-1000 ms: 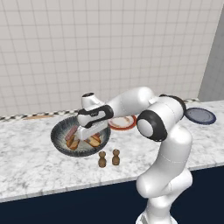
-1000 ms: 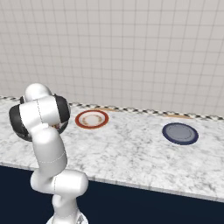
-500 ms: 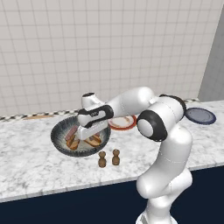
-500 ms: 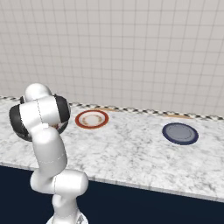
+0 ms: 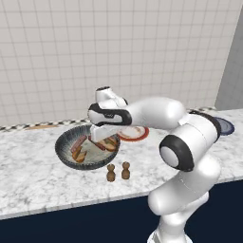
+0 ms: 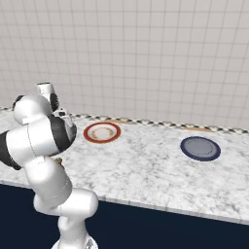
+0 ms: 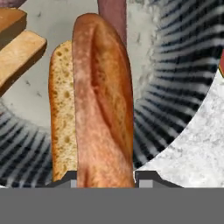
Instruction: Place one bun and one sausage from the bowl on each plate.
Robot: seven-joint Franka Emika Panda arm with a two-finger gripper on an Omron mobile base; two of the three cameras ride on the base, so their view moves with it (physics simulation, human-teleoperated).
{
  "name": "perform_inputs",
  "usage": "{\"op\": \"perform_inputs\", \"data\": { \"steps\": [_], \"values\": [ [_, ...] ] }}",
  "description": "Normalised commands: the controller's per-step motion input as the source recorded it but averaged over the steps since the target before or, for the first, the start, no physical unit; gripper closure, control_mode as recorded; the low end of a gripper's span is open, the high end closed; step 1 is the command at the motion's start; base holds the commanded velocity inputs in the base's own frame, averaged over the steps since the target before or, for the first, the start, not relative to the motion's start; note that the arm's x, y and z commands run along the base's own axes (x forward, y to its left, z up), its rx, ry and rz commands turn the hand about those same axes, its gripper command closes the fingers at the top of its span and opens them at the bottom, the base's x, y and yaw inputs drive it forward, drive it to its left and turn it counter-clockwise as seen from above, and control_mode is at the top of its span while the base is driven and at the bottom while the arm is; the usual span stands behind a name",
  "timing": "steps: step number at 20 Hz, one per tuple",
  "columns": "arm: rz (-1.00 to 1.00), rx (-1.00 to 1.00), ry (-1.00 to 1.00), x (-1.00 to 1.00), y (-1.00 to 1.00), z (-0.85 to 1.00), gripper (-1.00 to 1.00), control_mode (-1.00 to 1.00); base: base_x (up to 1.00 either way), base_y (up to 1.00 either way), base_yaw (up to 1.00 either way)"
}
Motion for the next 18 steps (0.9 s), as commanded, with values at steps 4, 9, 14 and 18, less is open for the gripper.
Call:
{"op": "perform_inputs", "data": {
  "steps": [4,9,14,18],
  "values": [
    [-0.26,0.0,0.1,0.0,-1.0,0.52,1.0,-1.0,0.0,0.0,0.0],
    [-0.26,0.01,0.15,0.01,-1.0,0.38,1.0,-1.0,0.0,0.0,0.0],
    [-0.22,0.01,0.11,0.19,-0.8,-0.04,1.0,-1.0,0.0,0.0,0.0],
    [-0.06,0.0,0.01,0.63,-0.31,-0.27,1.0,-1.0,0.0,0.0,0.0]
  ]
}}
